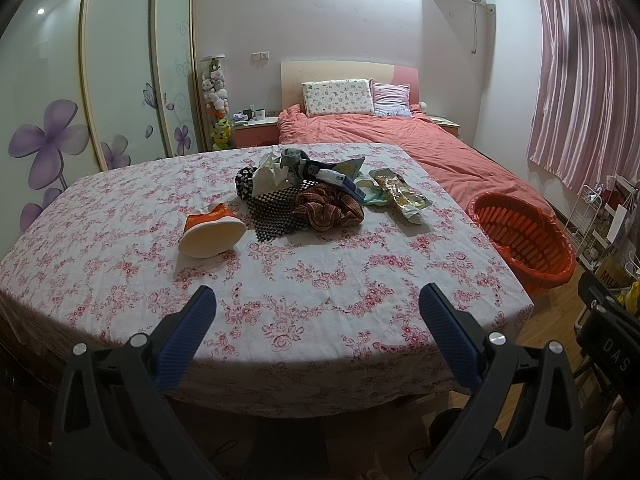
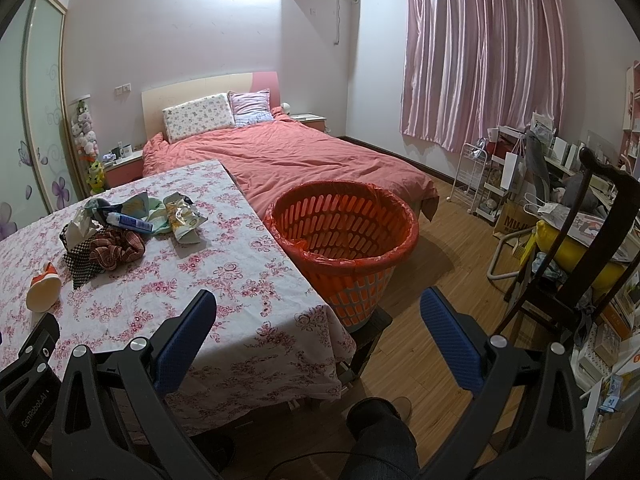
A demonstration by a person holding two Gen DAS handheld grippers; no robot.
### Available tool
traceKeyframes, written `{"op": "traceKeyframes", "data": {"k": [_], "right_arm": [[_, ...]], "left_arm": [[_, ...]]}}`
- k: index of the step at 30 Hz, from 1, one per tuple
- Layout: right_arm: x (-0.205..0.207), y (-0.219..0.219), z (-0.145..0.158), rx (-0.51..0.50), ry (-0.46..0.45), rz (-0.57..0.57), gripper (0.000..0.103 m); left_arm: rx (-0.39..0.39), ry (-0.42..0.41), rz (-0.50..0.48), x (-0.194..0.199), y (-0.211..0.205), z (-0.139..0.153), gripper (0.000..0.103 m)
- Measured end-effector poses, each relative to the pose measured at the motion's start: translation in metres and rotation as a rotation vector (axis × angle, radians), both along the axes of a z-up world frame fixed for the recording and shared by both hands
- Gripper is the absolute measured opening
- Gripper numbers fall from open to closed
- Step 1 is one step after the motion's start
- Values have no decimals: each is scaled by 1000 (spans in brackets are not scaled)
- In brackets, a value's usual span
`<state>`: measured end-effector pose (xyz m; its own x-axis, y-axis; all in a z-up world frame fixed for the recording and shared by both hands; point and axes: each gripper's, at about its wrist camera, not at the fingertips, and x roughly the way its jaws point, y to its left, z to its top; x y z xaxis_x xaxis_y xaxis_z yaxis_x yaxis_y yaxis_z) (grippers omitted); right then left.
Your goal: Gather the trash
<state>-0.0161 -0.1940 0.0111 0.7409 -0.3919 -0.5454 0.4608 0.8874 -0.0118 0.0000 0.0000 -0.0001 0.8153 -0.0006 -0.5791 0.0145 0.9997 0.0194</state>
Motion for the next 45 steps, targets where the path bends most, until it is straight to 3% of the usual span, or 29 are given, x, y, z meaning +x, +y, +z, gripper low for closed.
{"op": "traceKeyframes", "data": {"k": [23,33,41,45], "right_arm": [[7,-1,-8,6,1,20,101],[42,-4,-23,51,45,100,101],[88,-6,-34,194,76,174,101],[113,2,-40,202,116,214,99]], "left_arm": [[-24,5,25,12,14,-4,99],[22,32,168,68,89,-21,99],[13,121,208,115,145,-52,98],[-25,149,190,133,157,-67,90]]}}
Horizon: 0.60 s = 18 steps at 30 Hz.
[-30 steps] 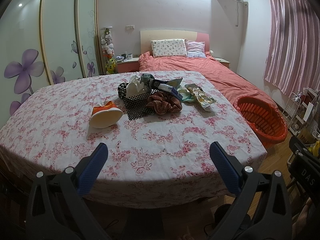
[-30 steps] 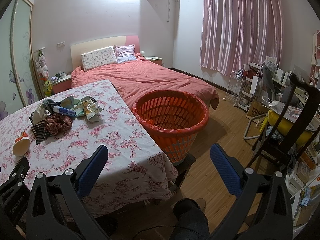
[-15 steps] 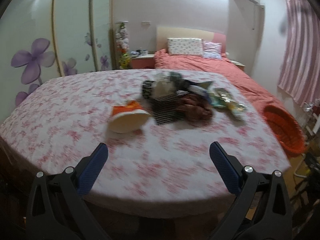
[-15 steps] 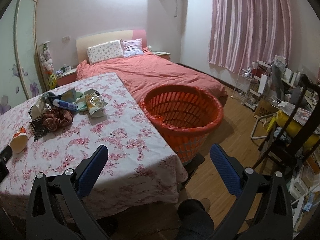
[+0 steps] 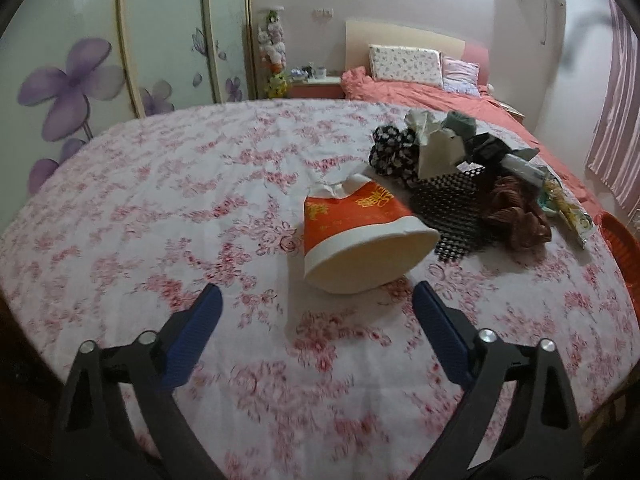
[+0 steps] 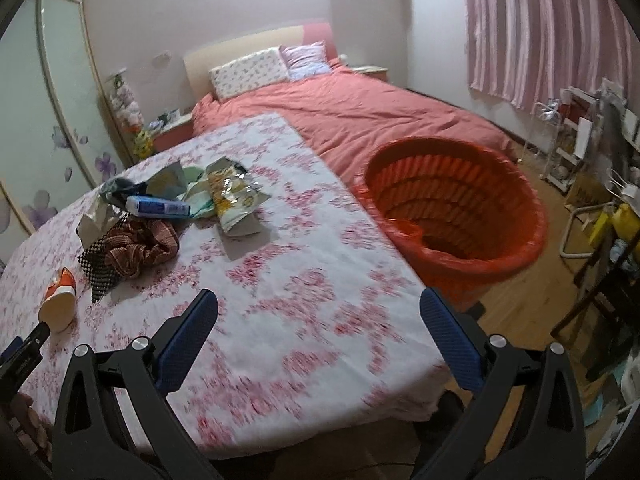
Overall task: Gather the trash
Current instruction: 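Grasp the orange-and-white paper cup with the left tool while the right tool grasps the silver snack bag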
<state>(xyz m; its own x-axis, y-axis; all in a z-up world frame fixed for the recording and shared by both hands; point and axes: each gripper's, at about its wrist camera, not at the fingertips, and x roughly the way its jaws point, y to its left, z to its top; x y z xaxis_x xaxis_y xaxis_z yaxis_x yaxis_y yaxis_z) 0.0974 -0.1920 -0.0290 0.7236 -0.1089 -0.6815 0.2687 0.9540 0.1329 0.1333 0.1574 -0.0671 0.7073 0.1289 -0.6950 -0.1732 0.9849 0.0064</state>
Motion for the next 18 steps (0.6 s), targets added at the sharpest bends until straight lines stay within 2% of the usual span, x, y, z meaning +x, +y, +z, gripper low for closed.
{"op": "traceKeyframes", "data": {"k": [5,10,13,18], "right_arm": [[28,7,-3,2,34,40,95],[62,5,-11,38,64,72,81],[79,3,-13,77,79,85,76],[109,4,-14,112,91,98,75]], "left_arm": [[-17,40,10,25,10,-9,75],[-41,64,18,45,20,-11,58],[-44,71,10,54,21,-12,44],[-68,85,1,70,28,-16,22]]}}
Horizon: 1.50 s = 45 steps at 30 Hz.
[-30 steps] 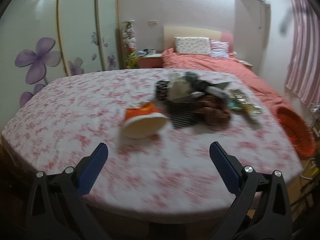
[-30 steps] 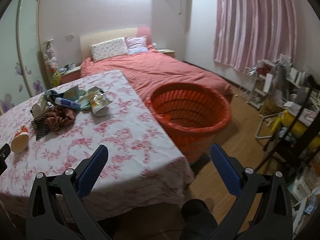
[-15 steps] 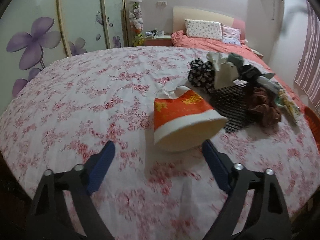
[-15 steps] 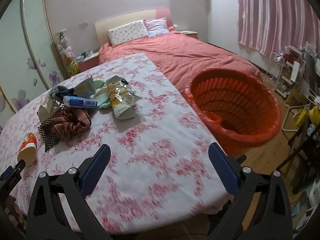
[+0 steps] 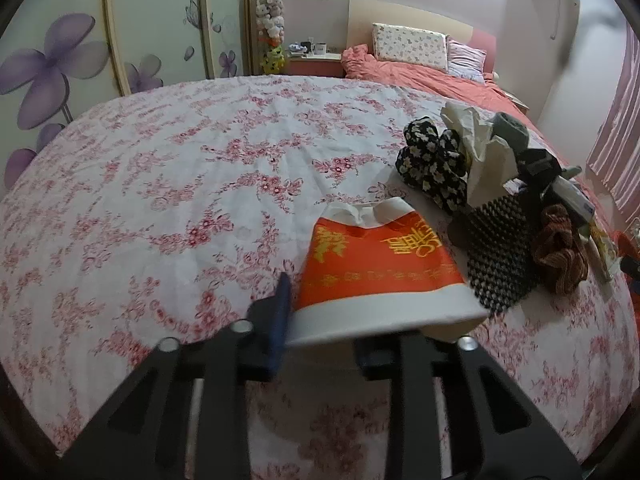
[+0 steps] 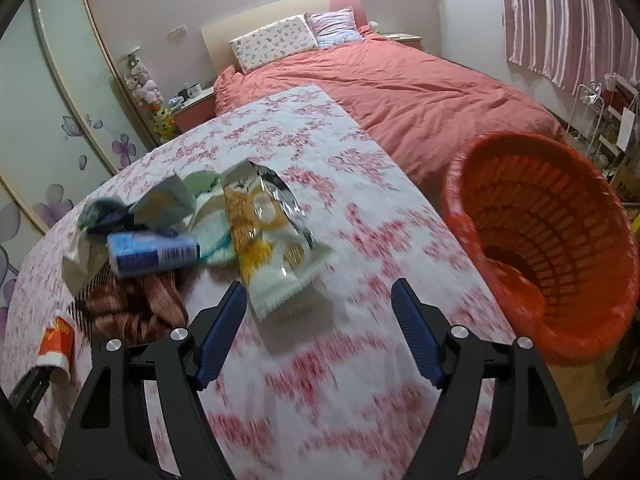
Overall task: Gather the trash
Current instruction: 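Grasp the orange-and-white paper cup with the left tool while the right tool grasps the silver snack bag, then carry both items over the orange basket and open both tools to drop them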
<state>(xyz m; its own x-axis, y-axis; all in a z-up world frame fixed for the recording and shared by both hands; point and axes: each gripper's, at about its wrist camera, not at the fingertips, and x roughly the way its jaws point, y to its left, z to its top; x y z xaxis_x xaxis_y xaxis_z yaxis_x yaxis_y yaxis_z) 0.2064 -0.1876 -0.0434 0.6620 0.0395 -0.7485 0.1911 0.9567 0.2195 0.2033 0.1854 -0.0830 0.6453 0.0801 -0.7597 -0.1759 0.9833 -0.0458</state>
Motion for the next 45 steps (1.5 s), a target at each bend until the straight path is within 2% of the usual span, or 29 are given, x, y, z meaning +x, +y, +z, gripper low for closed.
{"op": "traceKeyframes", "data": {"k": [5,6,9,10,12,16,18,23,32,37,45], "right_arm": [[24,5,-6,7,28,27,74],[28,6,-8,8,35,31,72],[37,8,-16,29,67,56,56],[34,9,-14,25,56,59,46],[32,10,-13,36,49,83,35],[25,9,-8,38,21,96,18],[22,9,-5,41,5,103,14],[11,8,3,25,-35,104,10],[-6,-8,18,23,-98,76,9],[-19,-25,29,26,-142,43,9],[-56,-61,50,-8,-243,-56,9]], "left_arm": [[-13,-10,-10,7,3,2,16],[-15,-13,-13,8,3,3,15],[-10,-24,-14,9,2,7,12],[-16,-28,-18,9,3,9,10],[-15,-35,-20,8,2,13,9],[-21,-46,-23,6,0,17,8],[-24,-51,-25,4,-2,19,8],[-34,-75,-30,-2,-7,28,8],[-54,-135,-63,-12,-28,56,8],[-88,-181,-101,-17,-51,78,8],[-169,-248,-226,-18,-125,111,8]]}}
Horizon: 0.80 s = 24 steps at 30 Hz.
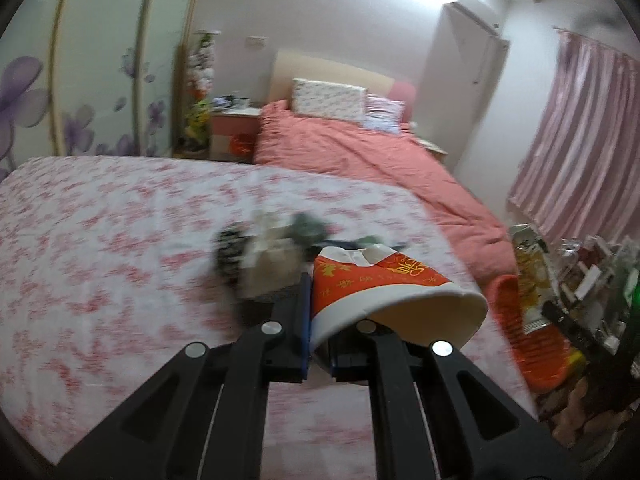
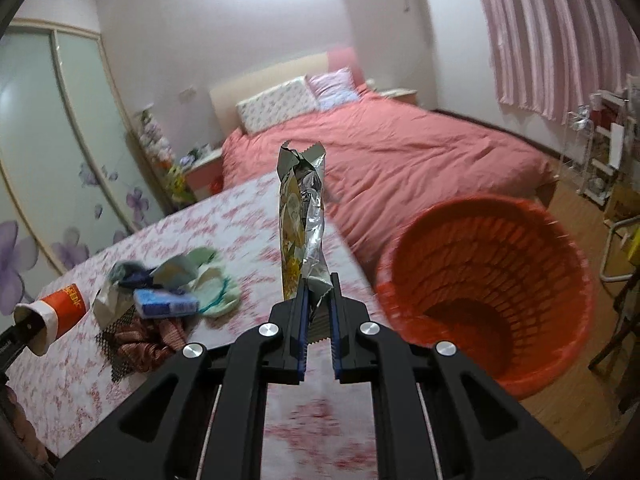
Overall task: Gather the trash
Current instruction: 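Carry both items over the orange basket and open both tools to drop them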
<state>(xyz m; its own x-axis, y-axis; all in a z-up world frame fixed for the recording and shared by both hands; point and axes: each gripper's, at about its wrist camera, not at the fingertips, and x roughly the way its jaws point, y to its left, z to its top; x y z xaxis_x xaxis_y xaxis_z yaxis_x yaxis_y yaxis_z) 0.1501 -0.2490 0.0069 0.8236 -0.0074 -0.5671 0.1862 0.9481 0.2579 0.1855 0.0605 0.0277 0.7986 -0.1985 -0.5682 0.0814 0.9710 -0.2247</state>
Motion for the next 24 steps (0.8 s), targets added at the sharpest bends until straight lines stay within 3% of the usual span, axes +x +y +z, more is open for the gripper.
{"op": "traceKeyframes", "data": {"k": [12,17,24], "right_arm": [[-27,-84,-4,18,-49,-196,9],[-22,-110,-16,63,-47,-228,9],[-16,-141,-32,83,-46,-248,10]], "left_arm": [[-32,-18,-267,18,-157,6,8],[-9,1,-368,31,-221,-9,8],[21,49,-443,53,-280,-40,8]]}}
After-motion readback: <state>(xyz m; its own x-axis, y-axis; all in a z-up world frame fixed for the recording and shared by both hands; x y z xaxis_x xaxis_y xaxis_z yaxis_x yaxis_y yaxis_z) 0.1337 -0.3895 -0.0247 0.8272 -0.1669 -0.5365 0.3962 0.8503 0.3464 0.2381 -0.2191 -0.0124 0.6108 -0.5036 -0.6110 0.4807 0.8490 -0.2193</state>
